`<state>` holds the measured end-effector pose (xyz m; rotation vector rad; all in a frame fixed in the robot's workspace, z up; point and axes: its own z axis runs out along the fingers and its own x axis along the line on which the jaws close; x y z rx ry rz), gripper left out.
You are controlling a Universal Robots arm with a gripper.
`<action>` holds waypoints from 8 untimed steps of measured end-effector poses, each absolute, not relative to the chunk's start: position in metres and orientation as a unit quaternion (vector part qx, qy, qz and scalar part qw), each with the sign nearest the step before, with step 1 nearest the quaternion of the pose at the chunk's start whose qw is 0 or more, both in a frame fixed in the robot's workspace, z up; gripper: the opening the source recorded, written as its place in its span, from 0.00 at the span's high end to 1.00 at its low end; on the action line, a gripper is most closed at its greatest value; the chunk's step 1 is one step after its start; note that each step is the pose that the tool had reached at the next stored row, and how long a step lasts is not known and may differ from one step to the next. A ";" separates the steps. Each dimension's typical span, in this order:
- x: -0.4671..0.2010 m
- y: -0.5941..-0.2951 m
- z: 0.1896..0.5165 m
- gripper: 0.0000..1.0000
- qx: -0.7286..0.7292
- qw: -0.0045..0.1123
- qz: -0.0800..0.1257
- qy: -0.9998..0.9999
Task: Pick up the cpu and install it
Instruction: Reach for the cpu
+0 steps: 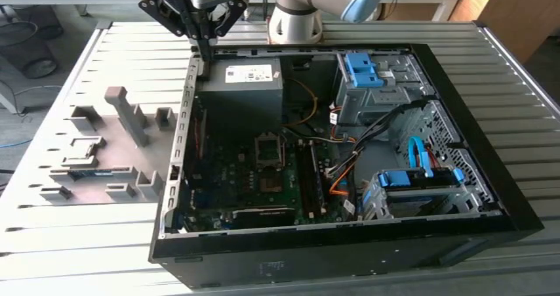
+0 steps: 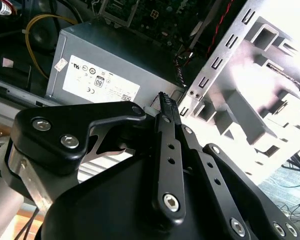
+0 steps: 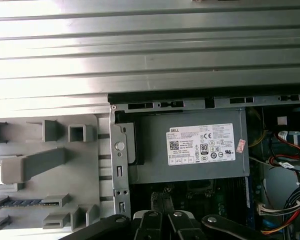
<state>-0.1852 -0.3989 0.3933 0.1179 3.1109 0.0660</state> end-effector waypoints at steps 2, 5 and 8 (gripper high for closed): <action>-0.187 -0.399 0.393 0.90 0.038 0.014 0.021 0.999; -0.190 -0.399 0.393 0.90 0.038 0.014 0.021 0.999; -0.194 -0.399 0.393 0.90 0.038 0.014 0.021 0.999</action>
